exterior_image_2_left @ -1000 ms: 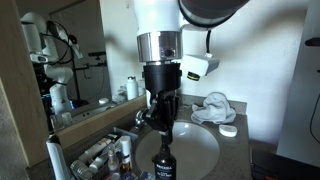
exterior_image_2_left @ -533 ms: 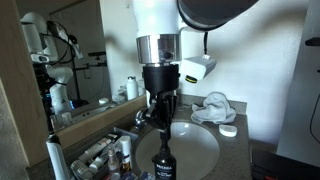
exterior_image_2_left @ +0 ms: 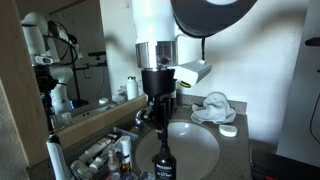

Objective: Press down on the black spray bottle

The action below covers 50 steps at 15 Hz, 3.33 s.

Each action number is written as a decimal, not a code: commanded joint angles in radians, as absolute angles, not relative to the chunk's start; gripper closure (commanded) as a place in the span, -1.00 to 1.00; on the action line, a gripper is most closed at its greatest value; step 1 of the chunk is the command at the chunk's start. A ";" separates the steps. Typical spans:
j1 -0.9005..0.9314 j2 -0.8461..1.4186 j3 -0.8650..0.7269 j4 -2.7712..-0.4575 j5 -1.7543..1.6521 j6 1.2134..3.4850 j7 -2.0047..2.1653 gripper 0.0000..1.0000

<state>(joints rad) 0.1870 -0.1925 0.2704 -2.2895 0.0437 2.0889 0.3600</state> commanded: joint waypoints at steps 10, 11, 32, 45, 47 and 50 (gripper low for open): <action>0.193 -0.162 0.272 -2.287 0.019 2.099 0.390 0.89; 0.194 -0.158 0.275 -2.289 0.016 2.098 0.393 0.89; 0.201 -0.108 0.290 -2.295 -0.009 2.113 0.438 0.90; 0.201 -0.156 0.295 -2.218 -0.047 2.002 0.451 0.90; 0.206 -0.162 0.297 -2.200 -0.048 1.993 0.448 0.90; 0.212 -0.179 0.302 -2.170 -0.055 1.979 0.449 0.90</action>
<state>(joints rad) 0.2019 -0.1607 0.2952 -2.2107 -0.0327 2.0242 0.4200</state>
